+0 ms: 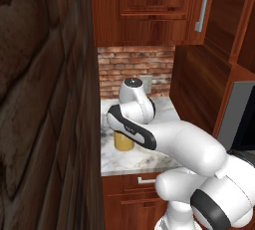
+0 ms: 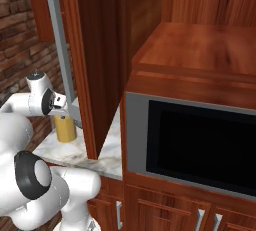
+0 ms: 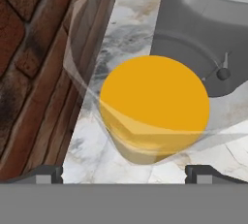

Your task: There is a tray on the dining counter. Grab the cup, mug, and pitcher and place them on the tray. The pitcher may be placed next to the tray if it cannot fit the tray.

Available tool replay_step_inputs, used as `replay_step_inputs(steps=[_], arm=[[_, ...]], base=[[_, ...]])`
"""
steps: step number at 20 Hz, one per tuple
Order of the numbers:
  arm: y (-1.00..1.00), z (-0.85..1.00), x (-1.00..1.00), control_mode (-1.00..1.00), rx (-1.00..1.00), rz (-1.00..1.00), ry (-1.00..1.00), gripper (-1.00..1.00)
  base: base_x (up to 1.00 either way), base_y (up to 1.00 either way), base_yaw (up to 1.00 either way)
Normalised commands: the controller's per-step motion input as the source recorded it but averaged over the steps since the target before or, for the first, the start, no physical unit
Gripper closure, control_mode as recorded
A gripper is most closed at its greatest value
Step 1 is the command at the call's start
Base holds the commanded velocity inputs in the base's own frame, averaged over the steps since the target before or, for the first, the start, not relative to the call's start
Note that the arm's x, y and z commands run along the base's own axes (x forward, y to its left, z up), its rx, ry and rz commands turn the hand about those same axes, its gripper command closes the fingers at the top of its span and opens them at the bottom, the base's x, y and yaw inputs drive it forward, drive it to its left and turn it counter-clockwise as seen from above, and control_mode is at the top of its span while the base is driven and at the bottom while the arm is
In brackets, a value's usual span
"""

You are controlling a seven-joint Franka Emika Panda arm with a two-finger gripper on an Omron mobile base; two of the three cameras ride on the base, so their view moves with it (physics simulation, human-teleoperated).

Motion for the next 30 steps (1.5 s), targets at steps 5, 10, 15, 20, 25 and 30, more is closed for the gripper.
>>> replay_step_inputs(steps=[5, 10, 15, 20, 25, 30], arm=[[0.00, 0.00, 0.00, -1.00, 0.00, 0.00, 0.00, -1.00], [0.00, 0.00, 0.00, -1.00, 0.00, 0.00, 0.00, -1.00], [0.00, 0.00, 0.00, -1.00, 0.00, 0.00, 0.00, 1.00], [0.00, 0.00, 0.00, -1.00, 0.00, 0.00, 0.00, 1.00], [0.00, 0.00, 0.00, -1.00, 0.00, 0.00, 0.00, 1.00], [-0.03, 0.00, 0.00, -1.00, 0.00, 0.00, 0.00, 1.00]], base=[[0.00, 0.00, 0.00], [0.00, 0.00, 0.00], [0.00, 0.00, 0.00], [0.00, 0.00, 0.00], [0.00, 0.00, 0.00], [0.00, 0.00, 0.00]])
